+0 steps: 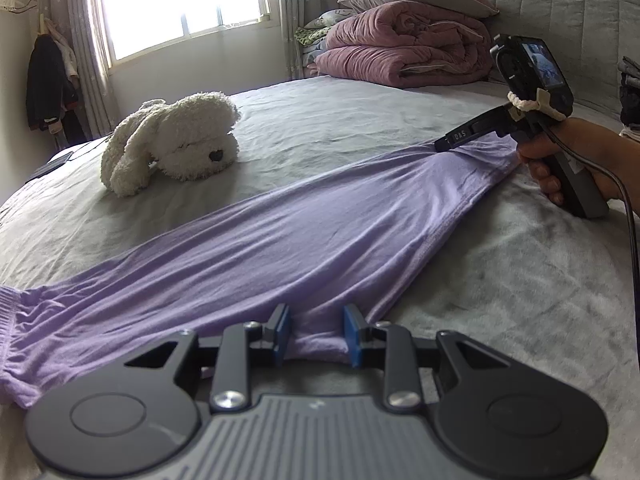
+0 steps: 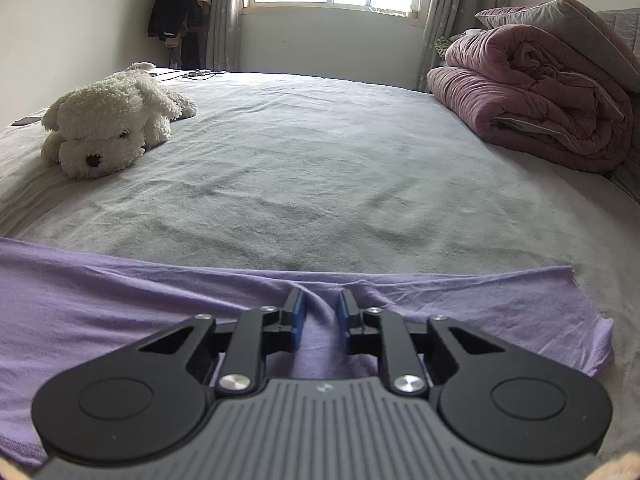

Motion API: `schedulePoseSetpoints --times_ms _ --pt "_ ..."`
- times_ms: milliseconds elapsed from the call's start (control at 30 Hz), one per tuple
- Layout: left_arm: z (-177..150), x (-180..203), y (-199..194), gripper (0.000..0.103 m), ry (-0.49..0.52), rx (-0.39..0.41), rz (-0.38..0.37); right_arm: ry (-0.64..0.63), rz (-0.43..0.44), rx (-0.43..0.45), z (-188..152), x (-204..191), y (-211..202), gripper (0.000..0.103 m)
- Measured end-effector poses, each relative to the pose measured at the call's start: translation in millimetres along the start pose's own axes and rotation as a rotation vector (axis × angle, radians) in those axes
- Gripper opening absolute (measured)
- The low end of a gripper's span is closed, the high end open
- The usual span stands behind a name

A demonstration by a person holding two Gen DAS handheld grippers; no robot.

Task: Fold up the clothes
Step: 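Pull the hem end away from the left gripper with the right gripper while the left holds the waistband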

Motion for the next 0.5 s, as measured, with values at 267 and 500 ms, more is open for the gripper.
schedulePoseSetpoints --times_ms 267,500 --pt "0.9 0.2 -1.0 0.029 0.002 -0.007 0.001 -0.081 -0.084 0.003 10.1 -12.5 0.2 0.001" --pt "2.2 -1.0 -2.8 0.030 0.000 -0.014 -0.003 -0.136 -0.123 -0.025 9.4 -22.2 12.3 0.001"
Point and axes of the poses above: each gripper's, at about its wrist camera, not at the fingertips, and y roughly the way its jaws point, x to its right, z to its top, the point moved 4 cm from there along y, roughly the way its jaws point, and after that the axes turned 3 degrees about x, right-handed, at the moved point
